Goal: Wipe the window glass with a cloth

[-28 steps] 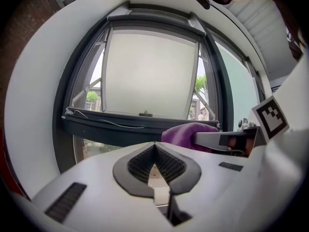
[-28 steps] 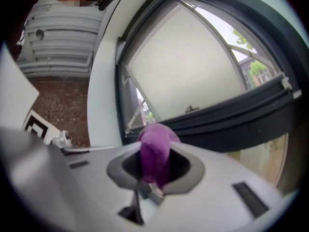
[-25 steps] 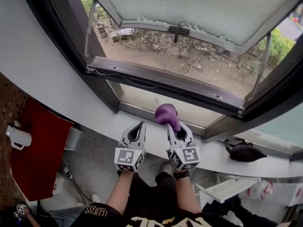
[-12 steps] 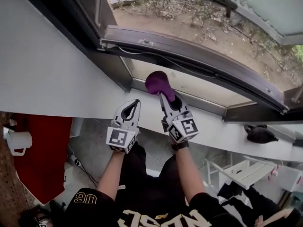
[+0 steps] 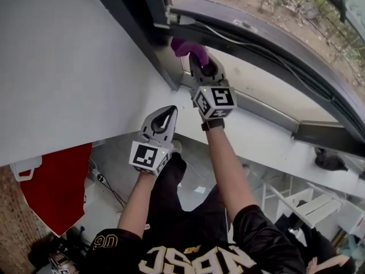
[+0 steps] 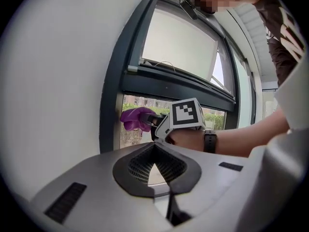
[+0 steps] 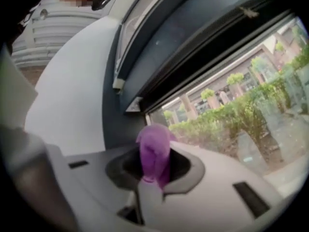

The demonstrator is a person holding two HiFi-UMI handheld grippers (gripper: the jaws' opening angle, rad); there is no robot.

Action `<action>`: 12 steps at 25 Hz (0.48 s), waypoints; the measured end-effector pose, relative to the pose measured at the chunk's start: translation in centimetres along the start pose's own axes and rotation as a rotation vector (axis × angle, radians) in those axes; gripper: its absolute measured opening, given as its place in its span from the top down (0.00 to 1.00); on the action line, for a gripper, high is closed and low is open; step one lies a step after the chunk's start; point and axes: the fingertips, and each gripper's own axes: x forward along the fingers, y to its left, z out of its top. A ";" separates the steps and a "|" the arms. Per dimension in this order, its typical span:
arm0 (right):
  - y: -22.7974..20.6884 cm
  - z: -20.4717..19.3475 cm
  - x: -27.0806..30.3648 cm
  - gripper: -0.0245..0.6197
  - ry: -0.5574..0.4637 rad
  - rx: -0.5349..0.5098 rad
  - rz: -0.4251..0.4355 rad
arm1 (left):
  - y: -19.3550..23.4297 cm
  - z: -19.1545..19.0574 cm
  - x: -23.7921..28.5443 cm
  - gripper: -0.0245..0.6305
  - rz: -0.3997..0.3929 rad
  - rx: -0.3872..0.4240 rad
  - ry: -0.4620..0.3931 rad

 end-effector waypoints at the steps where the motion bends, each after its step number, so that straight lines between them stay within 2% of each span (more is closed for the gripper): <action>1: -0.7 0.2 0.0 0.84 -0.003 0.006 -0.020 | -0.2 0.0 0.3 0.94 0.002 0.007 -0.002; 6: -6.6 2.6 -5.8 0.84 -0.032 0.010 -0.117 | -5.5 0.1 3.0 0.94 -0.057 0.040 -0.008; 12: -20.0 5.6 -19.9 0.84 -0.033 -0.030 -0.295 | -18.3 -2.2 8.2 0.94 -0.199 -0.045 -0.016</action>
